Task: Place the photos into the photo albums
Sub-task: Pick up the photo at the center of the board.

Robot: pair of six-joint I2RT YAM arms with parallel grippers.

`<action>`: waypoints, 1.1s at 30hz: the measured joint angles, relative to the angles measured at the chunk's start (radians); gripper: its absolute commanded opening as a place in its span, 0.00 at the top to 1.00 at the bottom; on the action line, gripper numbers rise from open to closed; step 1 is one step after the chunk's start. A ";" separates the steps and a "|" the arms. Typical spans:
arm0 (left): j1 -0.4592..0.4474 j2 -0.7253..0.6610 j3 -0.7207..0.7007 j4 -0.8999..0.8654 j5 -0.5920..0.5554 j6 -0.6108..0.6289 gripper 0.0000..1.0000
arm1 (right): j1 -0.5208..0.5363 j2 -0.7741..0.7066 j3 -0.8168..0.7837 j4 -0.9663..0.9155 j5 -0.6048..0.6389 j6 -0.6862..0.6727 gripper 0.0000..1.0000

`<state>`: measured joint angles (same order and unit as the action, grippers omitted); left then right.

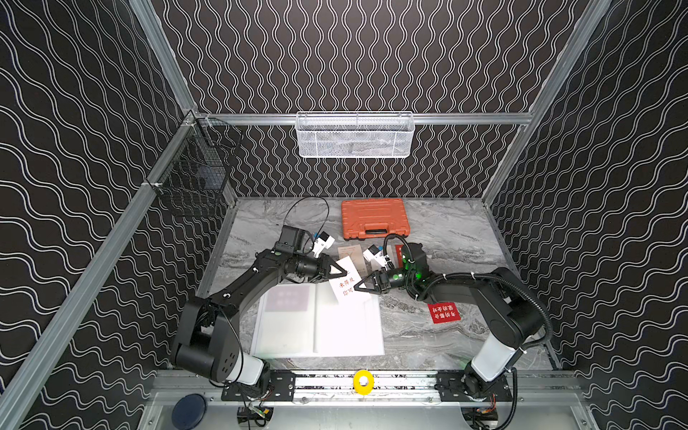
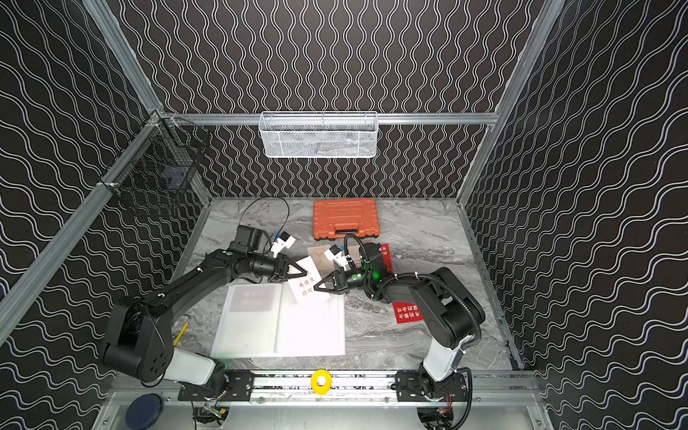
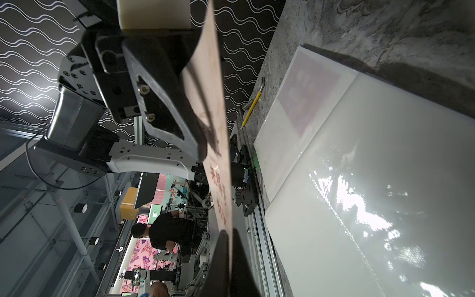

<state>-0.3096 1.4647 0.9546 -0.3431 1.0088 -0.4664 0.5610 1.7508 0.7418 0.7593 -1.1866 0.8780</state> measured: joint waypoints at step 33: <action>0.119 -0.045 -0.297 0.663 -0.187 -0.535 1.00 | -0.022 -0.070 -0.048 -0.059 0.258 0.121 0.49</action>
<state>-0.1909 1.4193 0.6579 0.3202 0.8219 -1.0012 0.5388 1.6806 0.6937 0.7002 -0.9283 0.9993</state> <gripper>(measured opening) 0.050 0.512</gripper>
